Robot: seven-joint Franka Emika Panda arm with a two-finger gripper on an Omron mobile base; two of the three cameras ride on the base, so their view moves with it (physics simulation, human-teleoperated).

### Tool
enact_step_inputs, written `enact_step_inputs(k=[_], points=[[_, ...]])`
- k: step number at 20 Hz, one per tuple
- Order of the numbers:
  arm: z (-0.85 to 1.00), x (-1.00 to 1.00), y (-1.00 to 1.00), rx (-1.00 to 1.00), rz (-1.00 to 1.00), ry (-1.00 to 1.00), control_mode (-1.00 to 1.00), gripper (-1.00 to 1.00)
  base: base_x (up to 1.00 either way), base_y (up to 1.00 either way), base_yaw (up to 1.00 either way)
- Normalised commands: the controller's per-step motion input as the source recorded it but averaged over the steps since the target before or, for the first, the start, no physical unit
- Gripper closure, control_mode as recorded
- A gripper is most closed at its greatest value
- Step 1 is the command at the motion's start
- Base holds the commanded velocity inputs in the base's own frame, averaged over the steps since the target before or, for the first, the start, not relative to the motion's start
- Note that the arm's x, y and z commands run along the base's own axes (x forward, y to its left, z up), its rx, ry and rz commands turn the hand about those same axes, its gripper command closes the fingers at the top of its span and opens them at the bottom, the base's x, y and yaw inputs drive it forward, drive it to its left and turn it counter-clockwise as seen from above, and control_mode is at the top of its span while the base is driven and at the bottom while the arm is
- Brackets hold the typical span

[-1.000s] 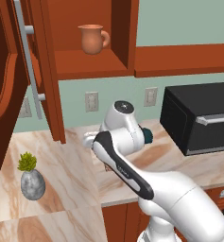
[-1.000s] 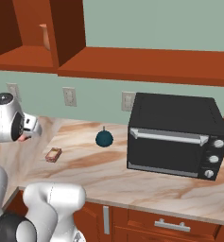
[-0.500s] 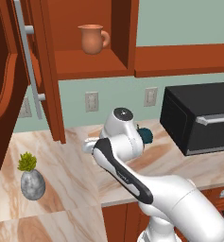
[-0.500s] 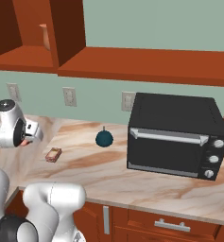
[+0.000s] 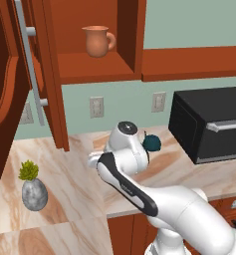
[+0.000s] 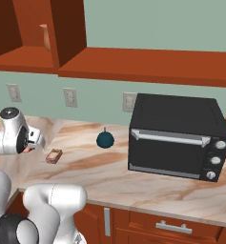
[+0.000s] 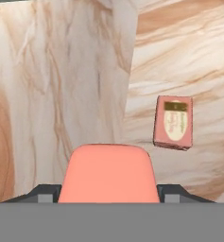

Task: Pick the bar soap and bar soap from the cabinet and place them on the counter.

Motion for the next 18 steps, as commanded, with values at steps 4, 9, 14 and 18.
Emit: enact_step_inputs(k=[4, 9, 14, 18], points=[[-0.39, 0.13, 0.06, -0.02, 0.0, 0.04, -1.0, 1.0, 0.0, 0.0, 0.0], [-0.35, 0.08, 0.07, -0.02, 0.0, 0.03, -1.0, 1.0, 0.0, 0.0, 0.0], [-0.24, 0.0, 0.0, 0.0, 0.0, 0.01, -1.0, 1.0, 0.0, 0.0, 0.0], [-0.2, 0.0, 0.0, 0.0, 0.0, 0.02, -1.0, 1.0, 0.0, 0.0, 0.0]])
